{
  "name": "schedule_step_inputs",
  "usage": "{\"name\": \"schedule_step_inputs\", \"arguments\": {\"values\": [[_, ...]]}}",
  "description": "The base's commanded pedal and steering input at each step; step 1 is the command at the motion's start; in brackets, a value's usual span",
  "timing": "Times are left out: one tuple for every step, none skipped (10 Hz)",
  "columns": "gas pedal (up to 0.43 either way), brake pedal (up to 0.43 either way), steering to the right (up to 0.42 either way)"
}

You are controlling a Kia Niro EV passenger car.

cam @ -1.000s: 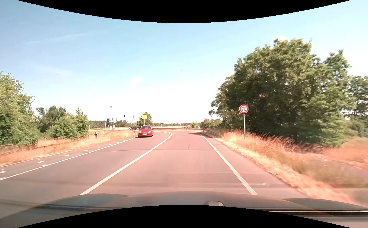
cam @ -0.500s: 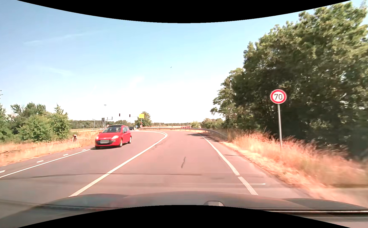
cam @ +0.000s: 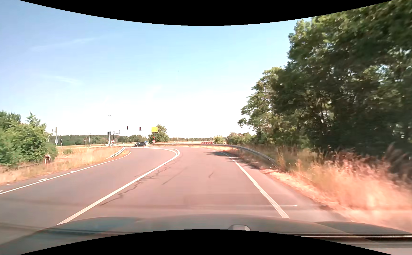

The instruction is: Follow the waypoints while adhering to traffic rules and regulations

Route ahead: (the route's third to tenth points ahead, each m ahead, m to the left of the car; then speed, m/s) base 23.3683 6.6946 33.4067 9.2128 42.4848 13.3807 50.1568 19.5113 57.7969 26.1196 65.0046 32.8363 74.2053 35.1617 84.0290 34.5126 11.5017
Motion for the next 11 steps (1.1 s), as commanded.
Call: {"name": "schedule_step_inputs", "arguments": {"values": [[0.000, 0.085, -0.010], [0.000, 0.085, -0.014], [0.000, 0.085, -0.016], [0.000, 0.091, -0.019], [0.000, 0.091, -0.023], [0.000, 0.091, -0.026], [0.000, 0.098, -0.030], [0.000, 0.098, -0.032], [0.000, 0.091, -0.034], [0.000, 0.091, -0.035], [0.000, 0.091, -0.036]]}}
